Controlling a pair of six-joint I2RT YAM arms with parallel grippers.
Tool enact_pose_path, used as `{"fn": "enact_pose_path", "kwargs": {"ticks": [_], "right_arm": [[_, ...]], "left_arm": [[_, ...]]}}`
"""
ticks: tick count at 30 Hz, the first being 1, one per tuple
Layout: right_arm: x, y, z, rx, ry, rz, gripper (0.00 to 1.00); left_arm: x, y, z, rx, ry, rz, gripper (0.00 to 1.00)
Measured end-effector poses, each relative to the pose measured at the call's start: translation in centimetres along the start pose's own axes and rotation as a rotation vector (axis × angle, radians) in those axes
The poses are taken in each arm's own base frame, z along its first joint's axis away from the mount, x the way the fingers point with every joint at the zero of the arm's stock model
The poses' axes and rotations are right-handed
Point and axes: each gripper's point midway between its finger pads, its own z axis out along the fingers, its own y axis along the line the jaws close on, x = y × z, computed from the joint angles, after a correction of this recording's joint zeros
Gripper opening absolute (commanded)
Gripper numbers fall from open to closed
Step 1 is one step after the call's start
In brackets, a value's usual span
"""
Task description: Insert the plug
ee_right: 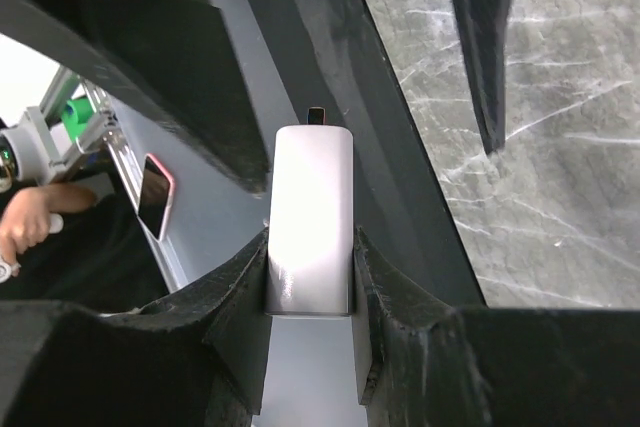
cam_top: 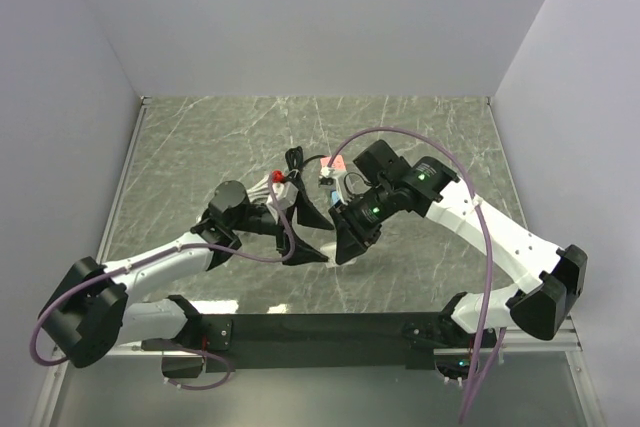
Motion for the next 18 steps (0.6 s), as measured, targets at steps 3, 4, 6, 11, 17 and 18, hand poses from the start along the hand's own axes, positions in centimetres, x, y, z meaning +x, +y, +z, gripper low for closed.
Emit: {"fn": "enact_pose_path", "kwargs": {"ticks": [3, 4, 6, 11, 17, 18], "right_arm": [[0.2, 0.2, 0.2, -0.002, 0.008, -0.023, 0.0], [0.2, 0.1, 0.2, 0.002, 0.009, -0.029, 0.0], [0.3, 0.1, 0.3, 0.013, 0.013, -0.038, 0.0], [0.5, 0.0, 0.5, 0.028, 0.023, -0.058, 0.0], [1.1, -1.0, 0.5, 0.096, 0.049, -0.097, 0.06], [1.1, -1.1, 0.5, 0.1, 0.05, -0.099, 0.1]], "left_arm": [[0.9, -0.2, 0.4, 0.031, 0.028, -0.017, 0.83], [1.1, -0.3, 0.4, 0.04, 0.034, -0.02, 0.83], [1.3, -0.8, 0.7, 0.069, 0.047, -0.027, 0.77], [1.4, -1.6, 1.7, 0.134, 0.07, -0.02, 0.48], [2.3, -2.1, 2.3, 0.176, 0.107, -0.081, 0.01], [2.4, -2.1, 2.4, 0.178, 0.108, -0.079, 0.01]]}}
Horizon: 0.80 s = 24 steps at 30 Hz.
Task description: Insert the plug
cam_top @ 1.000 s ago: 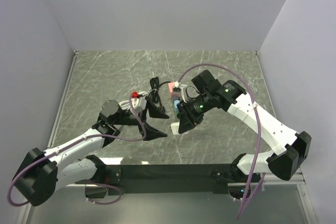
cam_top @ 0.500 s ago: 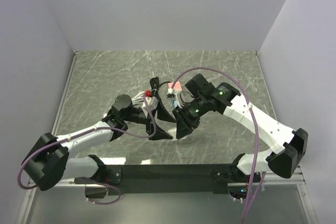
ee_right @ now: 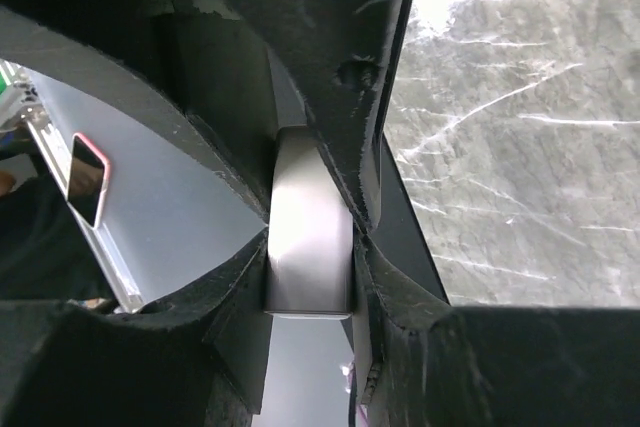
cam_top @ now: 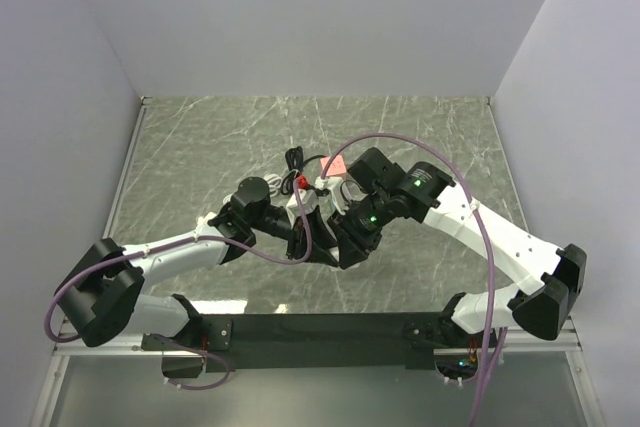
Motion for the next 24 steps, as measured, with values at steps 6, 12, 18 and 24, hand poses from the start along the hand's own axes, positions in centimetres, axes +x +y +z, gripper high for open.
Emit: {"fn": "enact_pose_path", "kwargs": {"ticks": [6, 12, 18, 24], "right_arm": [[-0.3, -0.1, -0.8, 0.043, -0.074, -0.019, 0.55], [-1.1, -0.4, -3.5, 0.104, -0.331, -0.03, 0.73], [-1.9, 0.3, -5.2, 0.107, -0.524, -0.078, 0.78], [-1.6, -0.6, -3.4, 0.086, -0.552, -0.052, 0.79]], "left_arm": [[-0.8, 0.2, 0.2, -0.01, -0.027, 0.041, 0.01], [-0.3, -0.4, 0.4, 0.003, -0.042, 0.045, 0.01], [-1.1, -0.5, 0.4, -0.003, -0.073, 0.055, 0.01], [-2.1, -0.8, 0.5, 0.006, -0.1, 0.075, 0.01]]}}
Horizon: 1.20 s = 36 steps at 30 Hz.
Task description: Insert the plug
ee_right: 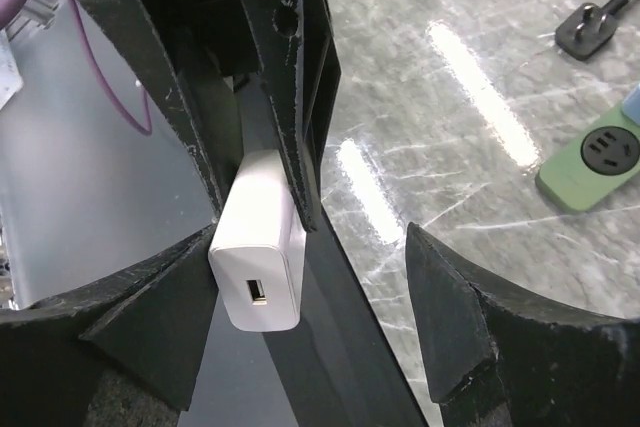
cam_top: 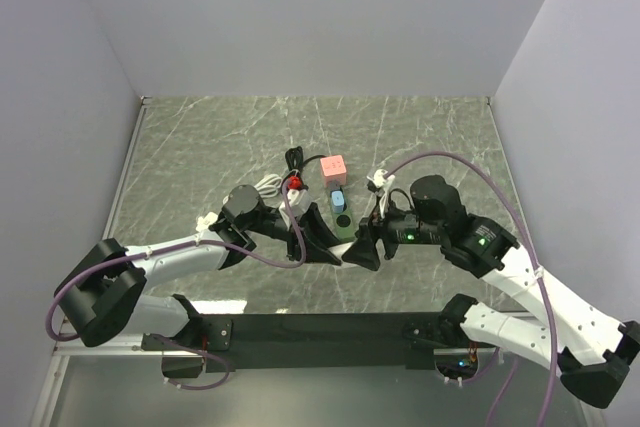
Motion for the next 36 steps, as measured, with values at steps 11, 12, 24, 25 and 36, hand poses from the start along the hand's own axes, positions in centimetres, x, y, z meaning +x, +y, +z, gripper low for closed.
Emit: {"fn": "enact_pose_path", "kwargs": {"ticks": [11, 12, 24, 25, 36], "right_arm": [[-0.6, 1.1, -0.2, -0.066, -0.078, -0.023, 0.55], [-0.5, 1.2, -0.1, -0.073, -0.076, -0.022, 0.54], [-0.2, 1.9, -0.8, -0.104, -0.098, -0.039, 0.21], [-0.2, 1.9, -0.8, -0.104, -0.098, -0.042, 0.16], [-0.3, 1.0, -0.5, -0.059, -0.115, -0.023, 0.0]], "left_arm": [[-0.5, 0.2, 0.1, -0.016, -0.02, -0.001, 0.01], [-0.6, 0.2, 0.1, -0.017, -0.022, 0.0, 0.01], [-0.9, 0.3, 0.2, -0.024, -0.034, -0.003, 0.01], [-0.9, 0.3, 0.2, -0.025, -0.034, -0.006, 0.01], [-0.6, 1.7, 0.2, -0.103, -0.041, -0.026, 0.68]]}}
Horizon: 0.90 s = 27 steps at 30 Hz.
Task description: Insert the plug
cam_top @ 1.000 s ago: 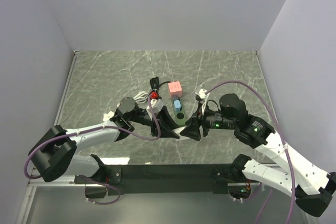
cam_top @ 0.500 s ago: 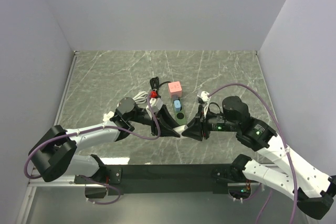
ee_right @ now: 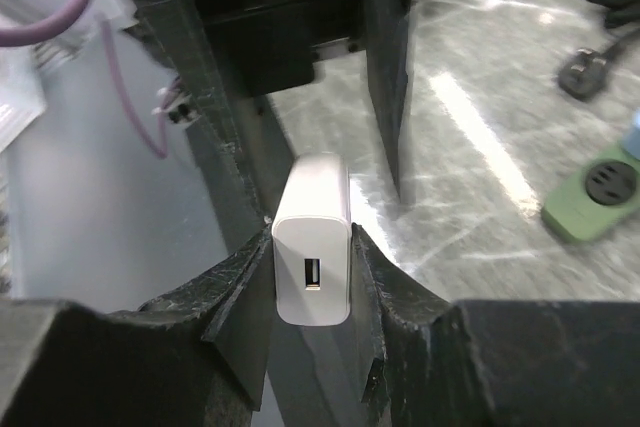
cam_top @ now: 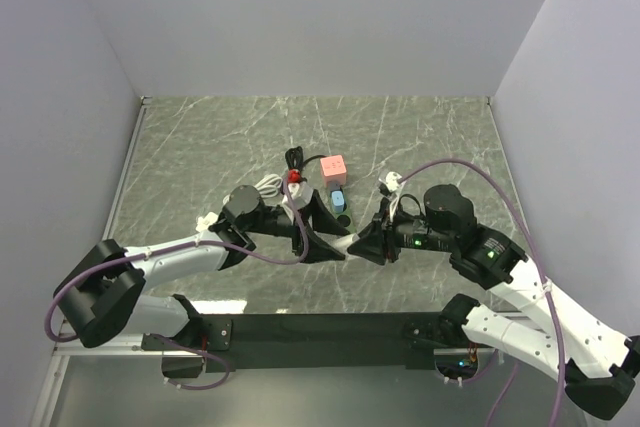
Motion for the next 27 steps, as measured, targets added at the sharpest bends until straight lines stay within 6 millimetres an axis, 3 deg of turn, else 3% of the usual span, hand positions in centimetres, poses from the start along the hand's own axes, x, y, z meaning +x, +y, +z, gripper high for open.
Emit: {"fn": "enact_pose_path", "kwargs": {"ticks": [1, 4, 10, 14, 21, 27], "right_arm": [[-0.1, -0.4, -0.1, 0.027, -0.001, 0.005, 0.0], [-0.8, -1.3, -0.3, 0.095, -0.007, 0.009, 0.0], [-3.9, -4.1, -0.8, 0.263, -0.051, 0.014, 0.0], [-4.1, -6.8, 0.4, 0.364, -0.014, 0.055, 0.0], [-0.4, -12.3, 4.9, 0.505, 0.197, 0.163, 0.0], [2.1, -14.9, 6.6, 0.586, 0.312, 0.222, 0.0]], "left_arm": [[0.0, 0.7, -0.1, -0.039, -0.008, -0.006, 0.76], [0.0, 2.5, -1.1, -0.15, -0.029, -0.015, 0.84], [-0.1, 6.4, -5.1, -0.411, -0.1, -0.028, 0.81], [-0.1, 9.5, -8.2, -0.635, -0.146, -0.057, 0.81], [-0.7, 12.7, -12.9, -0.979, -0.213, -0.087, 0.88], [-0.9, 13.4, -15.5, -1.127, -0.246, -0.087, 0.9]]}}
